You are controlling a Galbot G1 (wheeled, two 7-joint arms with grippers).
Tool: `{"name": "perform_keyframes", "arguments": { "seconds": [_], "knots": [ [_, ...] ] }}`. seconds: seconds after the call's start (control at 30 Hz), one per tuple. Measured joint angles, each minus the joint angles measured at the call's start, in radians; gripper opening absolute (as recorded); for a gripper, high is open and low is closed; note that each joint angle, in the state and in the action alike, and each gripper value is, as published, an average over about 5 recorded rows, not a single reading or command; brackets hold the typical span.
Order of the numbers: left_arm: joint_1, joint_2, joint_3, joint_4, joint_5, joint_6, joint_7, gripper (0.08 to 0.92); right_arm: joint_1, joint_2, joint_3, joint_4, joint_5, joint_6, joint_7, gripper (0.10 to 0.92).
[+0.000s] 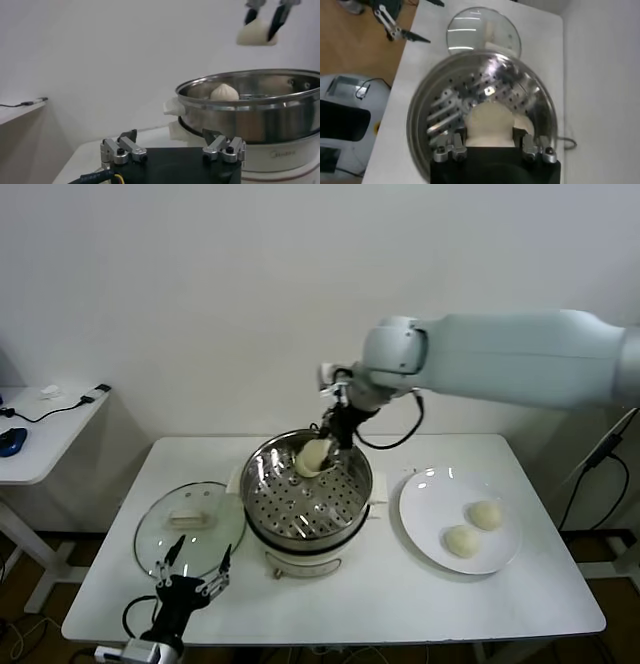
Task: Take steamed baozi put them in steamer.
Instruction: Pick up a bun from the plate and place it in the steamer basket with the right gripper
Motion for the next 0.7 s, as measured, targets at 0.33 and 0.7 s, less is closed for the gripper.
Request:
{"name": "perform_keyframes", "arguments": {
  "seconds": [0.33, 0.7],
  "knots": [
    [-0.003, 0.001, 0.000, -0.005, -0.004, 0.003, 0.003, 0.823, -0.154, 0.147, 0.020, -0.152, -0.033, -0.025, 0.047, 0.611],
    [0.001, 0.001, -0.002, -0.018, -0.011, 0.009, 0.003, 0.823, -0.242, 0.219, 0.035, -0.267, -0.064, -0.028, 0.052, 0.676]
  ]
}}
